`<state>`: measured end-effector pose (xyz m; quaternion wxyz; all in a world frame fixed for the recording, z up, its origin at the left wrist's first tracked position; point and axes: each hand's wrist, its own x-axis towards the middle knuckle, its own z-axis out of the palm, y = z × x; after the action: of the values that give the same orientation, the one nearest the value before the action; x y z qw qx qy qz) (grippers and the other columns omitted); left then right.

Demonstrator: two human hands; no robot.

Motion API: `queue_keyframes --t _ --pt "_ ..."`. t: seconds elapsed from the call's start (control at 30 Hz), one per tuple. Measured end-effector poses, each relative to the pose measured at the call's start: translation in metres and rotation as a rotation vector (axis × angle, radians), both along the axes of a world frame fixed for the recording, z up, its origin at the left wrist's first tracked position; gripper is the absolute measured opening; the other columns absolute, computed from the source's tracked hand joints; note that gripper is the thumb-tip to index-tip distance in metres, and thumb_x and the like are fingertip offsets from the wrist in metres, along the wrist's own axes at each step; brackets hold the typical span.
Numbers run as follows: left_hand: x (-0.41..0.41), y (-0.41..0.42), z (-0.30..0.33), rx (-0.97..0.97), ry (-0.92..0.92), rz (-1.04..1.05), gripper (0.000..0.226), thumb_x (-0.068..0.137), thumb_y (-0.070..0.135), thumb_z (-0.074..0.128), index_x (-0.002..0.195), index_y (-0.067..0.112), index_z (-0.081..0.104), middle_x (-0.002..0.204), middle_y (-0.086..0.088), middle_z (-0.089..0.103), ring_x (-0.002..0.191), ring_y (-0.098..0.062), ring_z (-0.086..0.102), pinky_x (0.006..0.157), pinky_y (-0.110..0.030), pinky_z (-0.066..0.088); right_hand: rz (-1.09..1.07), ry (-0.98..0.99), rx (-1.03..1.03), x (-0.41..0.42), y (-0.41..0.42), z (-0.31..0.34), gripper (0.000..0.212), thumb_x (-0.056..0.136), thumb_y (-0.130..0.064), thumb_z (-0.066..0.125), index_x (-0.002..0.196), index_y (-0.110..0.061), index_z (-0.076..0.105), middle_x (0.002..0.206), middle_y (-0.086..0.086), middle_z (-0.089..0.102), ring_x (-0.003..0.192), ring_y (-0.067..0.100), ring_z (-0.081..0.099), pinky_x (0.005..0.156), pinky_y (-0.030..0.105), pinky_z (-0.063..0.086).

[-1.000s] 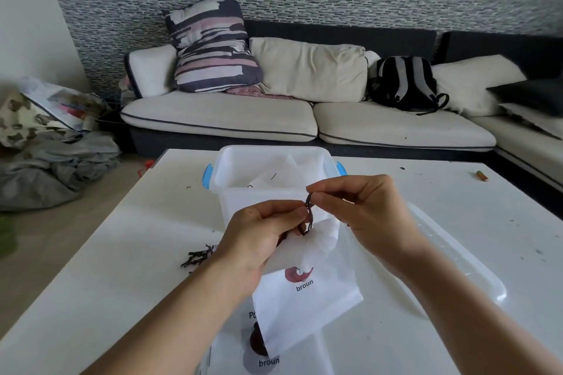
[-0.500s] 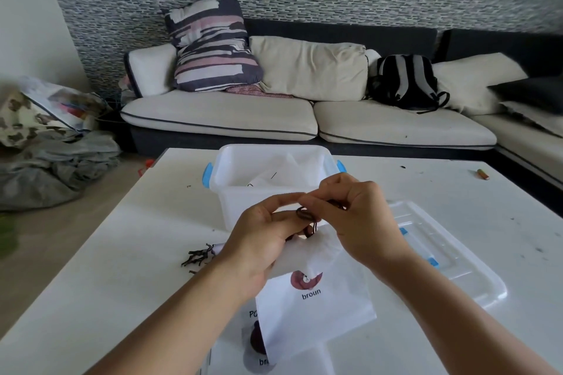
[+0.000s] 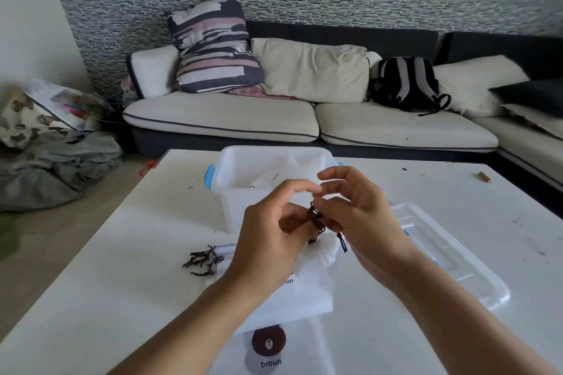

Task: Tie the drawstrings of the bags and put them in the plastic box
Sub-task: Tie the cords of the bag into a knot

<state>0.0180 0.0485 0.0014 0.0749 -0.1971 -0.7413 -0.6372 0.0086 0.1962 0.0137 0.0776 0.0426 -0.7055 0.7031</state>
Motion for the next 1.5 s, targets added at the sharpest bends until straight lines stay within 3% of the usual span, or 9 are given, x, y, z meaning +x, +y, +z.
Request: queue_keyframes --t 0.13,0.23,0.4,0.57,0.63,0.8,1.07,1.23,1.5 --pt "-0.001 -0.002 -0.001 -0.017 0.045 0.043 0.034 0.087 -0.009 0.067 0.089 0.024 0.078 0.078 0.01 0.077 0.075 -0.009 0.074 0.068 -0.026 0.058 0.043 -0.065 0.012 -0.002 0.005 -0.001 0.033 0.086 0.007 0.058 0.109 -0.016 0.062 0.098 0.006 0.067 0.069 0.02 0.056 0.06 0.03 0.041" --pt "-0.006 -0.004 -0.001 0.017 0.012 0.101 0.032 0.085 -0.009 0.068 0.085 0.022 0.08 0.076 0.009 0.077 0.072 -0.009 0.073 0.071 -0.014 0.052 0.043 -0.067 -0.012 -0.002 0.008 0.002 0.028 0.094 0.009 0.052 0.109 -0.011 0.064 0.096 0.004 0.067 0.068 0.019 0.053 0.06 0.028 0.041" --pt "-0.01 -0.004 0.0 0.136 -0.025 0.189 0.026 0.084 -0.008 0.069 0.086 0.016 0.08 0.077 0.007 0.077 0.072 -0.007 0.072 0.071 -0.01 0.05 -0.071 0.014 0.258 -0.003 0.016 0.003 0.013 0.09 -0.006 0.069 0.092 -0.017 0.076 0.057 -0.01 0.06 0.053 0.011 0.046 0.055 0.017 0.039" --pt "-0.01 -0.003 0.0 0.211 -0.076 0.209 0.02 0.085 -0.005 0.071 0.087 0.012 0.079 0.078 0.004 0.078 0.072 -0.008 0.072 0.071 -0.012 0.05 -0.033 0.048 0.282 -0.001 0.014 0.0 0.007 0.086 -0.005 0.075 0.087 -0.009 0.08 0.048 -0.015 0.059 0.046 0.002 0.048 0.053 0.009 0.037" --pt "-0.01 -0.002 0.0 0.228 -0.104 0.211 0.02 0.086 -0.004 0.071 0.087 0.014 0.079 0.079 0.003 0.078 0.073 -0.009 0.072 0.07 -0.013 0.051 -0.009 0.071 0.28 0.002 0.011 0.001 0.008 0.086 -0.002 0.074 0.089 -0.005 0.081 0.054 -0.016 0.065 0.049 -0.001 0.057 0.056 0.006 0.039" --pt "-0.007 0.0 -0.001 0.277 -0.166 0.229 0.02 0.088 0.0 0.071 0.086 0.018 0.078 0.08 0.005 0.078 0.075 -0.007 0.072 0.066 -0.014 0.053 -0.028 0.114 0.34 0.002 0.006 -0.001 0.009 0.081 -0.009 0.08 0.086 -0.016 0.083 0.082 -0.004 0.078 0.081 0.013 0.074 0.078 0.024 0.056" --pt "-0.009 -0.004 0.001 0.253 -0.238 0.238 0.043 0.087 0.014 0.075 0.123 0.033 0.061 0.084 0.005 0.079 0.083 -0.011 0.074 0.072 -0.021 0.058 -0.121 0.211 0.4 0.005 -0.003 -0.005 0.012 0.087 -0.014 0.076 0.077 -0.02 0.082 0.075 -0.009 0.074 0.068 0.015 0.065 0.063 0.02 0.048" --pt "-0.008 -0.004 0.005 0.342 -0.362 0.21 0.01 0.088 0.013 0.074 0.094 0.02 0.078 0.08 -0.003 0.077 0.067 -0.014 0.065 0.052 -0.021 0.053 -0.043 0.173 0.295 0.006 -0.006 -0.002 0.013 0.091 -0.009 0.07 0.081 -0.012 0.079 0.07 -0.004 0.073 0.06 0.007 0.057 0.06 0.017 0.044" --pt "-0.019 -0.007 -0.005 0.345 -0.481 0.034 0.021 0.091 0.007 0.067 0.077 0.015 0.079 0.086 -0.012 0.073 0.088 -0.03 0.063 0.102 -0.054 0.049 -0.053 0.209 0.449 0.01 0.0 0.006 0.02 0.087 -0.005 0.074 0.069 -0.013 0.075 0.043 -0.017 0.051 0.044 0.005 0.046 0.049 0.008 0.031"
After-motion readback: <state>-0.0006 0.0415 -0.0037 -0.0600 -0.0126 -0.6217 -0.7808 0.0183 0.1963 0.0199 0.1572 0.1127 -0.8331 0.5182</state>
